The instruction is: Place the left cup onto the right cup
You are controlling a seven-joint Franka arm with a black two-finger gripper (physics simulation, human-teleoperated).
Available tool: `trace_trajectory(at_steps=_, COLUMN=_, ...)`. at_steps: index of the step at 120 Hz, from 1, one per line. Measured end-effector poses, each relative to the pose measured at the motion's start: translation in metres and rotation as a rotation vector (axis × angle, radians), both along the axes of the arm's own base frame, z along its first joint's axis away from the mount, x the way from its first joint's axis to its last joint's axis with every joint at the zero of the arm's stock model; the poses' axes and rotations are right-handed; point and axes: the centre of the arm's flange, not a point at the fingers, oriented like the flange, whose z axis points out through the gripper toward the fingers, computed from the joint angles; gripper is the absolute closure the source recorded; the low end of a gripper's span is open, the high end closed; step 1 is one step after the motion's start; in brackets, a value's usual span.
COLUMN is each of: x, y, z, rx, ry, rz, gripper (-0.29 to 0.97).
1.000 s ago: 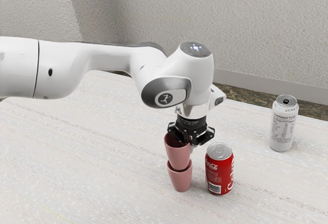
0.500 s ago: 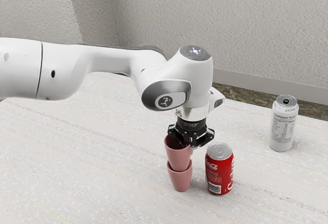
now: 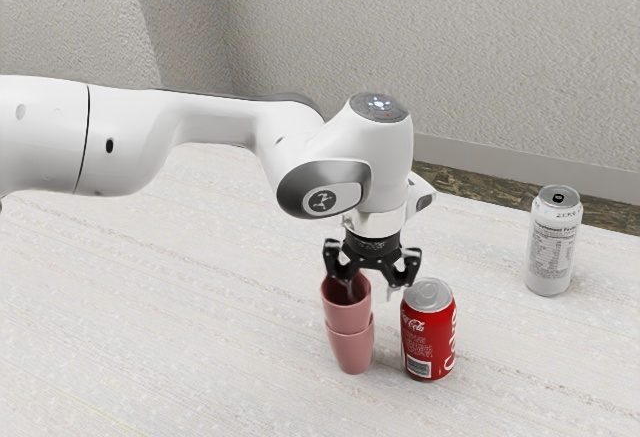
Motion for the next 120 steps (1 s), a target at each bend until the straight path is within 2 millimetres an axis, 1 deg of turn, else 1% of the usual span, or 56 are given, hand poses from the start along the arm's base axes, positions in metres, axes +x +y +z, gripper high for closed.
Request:
trace_trajectory(at_steps=8, x=0.0, y=0.0, z=0.0, rx=-0.001, ry=-0.002, rz=0.0, gripper=0.24)
trace_trajectory(at_steps=17, x=0.0, y=0.0, z=0.001, rx=-0.001, ry=-0.003, rz=0.001, gripper=0.17)
trace_trajectory(at_steps=28, x=0.0, y=0.0, z=0.005, rx=0.001, ry=-0.008, rz=0.001, gripper=0.11)
trace_trajectory(at_steps=40, x=-0.001, y=0.0, z=0.014, rx=0.006, ry=-0.021, rz=0.002, gripper=0.07)
trace_trajectory(at_steps=54, x=-0.004, y=0.002, z=0.036, rx=0.014, ry=-0.052, rz=0.005, gripper=0.04)
trace_trajectory(at_steps=63, x=-0.004, y=0.003, z=0.056, rx=0.018, ry=-0.077, rz=0.011, gripper=0.03)
trace_trajectory(at_steps=72, x=-0.005, y=0.013, z=0.079, rx=0.024, ry=-0.1, rz=0.032, gripper=0.02)
trace_trajectory(at_steps=77, x=-0.002, y=0.026, z=0.09, rx=0.021, ry=-0.103, rz=0.061, gripper=0.02)
trace_trajectory(at_steps=82, x=0.005, y=0.049, z=0.096, rx=0.018, ry=-0.096, rz=0.104, gripper=0.01)
trace_trajectory(at_steps=88, x=0.016, y=0.083, z=0.104, rx=0.013, ry=-0.09, rz=0.162, gripper=0.01)
trace_trajectory(at_steps=96, x=0.023, y=0.127, z=0.122, rx=0.011, ry=-0.093, rz=0.221, gripper=0.01)
trace_trajectory(at_steps=104, x=0.029, y=0.178, z=0.146, rx=0.001, ry=-0.099, rz=0.28, gripper=0.01)
trace_trajectory(at_steps=111, x=0.035, y=0.223, z=0.174, rx=-0.005, ry=-0.107, rz=0.318, gripper=0.0)
trace_trajectory(at_steps=120, x=0.034, y=0.273, z=0.197, rx=0.004, ry=-0.094, rz=0.341, gripper=0.0)
